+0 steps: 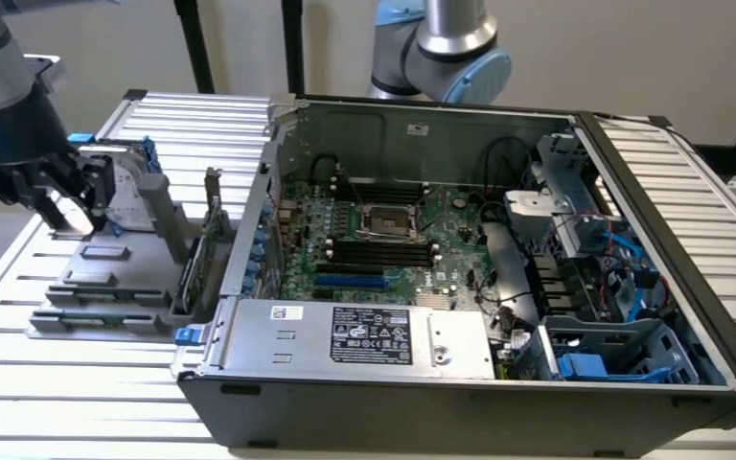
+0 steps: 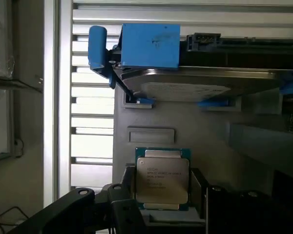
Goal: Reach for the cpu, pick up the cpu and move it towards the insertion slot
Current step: 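Pick up the cpu and move it towards the insertion slot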
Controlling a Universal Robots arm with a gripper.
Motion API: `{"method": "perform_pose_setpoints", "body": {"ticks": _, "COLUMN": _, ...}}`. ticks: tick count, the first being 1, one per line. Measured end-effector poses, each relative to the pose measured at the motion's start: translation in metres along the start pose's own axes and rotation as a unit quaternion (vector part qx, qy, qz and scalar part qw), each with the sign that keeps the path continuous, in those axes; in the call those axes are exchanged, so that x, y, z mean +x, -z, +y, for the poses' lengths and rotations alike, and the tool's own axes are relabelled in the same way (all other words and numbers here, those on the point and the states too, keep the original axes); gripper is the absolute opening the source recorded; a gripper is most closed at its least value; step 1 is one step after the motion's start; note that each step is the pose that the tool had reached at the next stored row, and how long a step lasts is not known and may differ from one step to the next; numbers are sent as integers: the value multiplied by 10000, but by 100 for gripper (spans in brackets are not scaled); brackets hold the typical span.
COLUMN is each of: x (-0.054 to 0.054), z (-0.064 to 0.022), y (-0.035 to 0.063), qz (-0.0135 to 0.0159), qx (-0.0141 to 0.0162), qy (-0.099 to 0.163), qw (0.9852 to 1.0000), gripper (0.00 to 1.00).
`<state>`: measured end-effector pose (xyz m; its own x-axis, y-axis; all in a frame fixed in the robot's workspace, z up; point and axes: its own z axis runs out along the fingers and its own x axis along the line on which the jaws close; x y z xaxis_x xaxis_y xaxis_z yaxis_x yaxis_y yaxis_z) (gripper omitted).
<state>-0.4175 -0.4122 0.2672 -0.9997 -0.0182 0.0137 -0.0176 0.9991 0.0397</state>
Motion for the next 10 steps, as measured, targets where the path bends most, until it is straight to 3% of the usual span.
{"method": "perform_pose_setpoints", "body": {"ticks": 10, "x": -344, "z": -42, "y": 463, "qz": 6, "qx": -1, "qy": 0, "qw": 10000, "gripper": 54}}
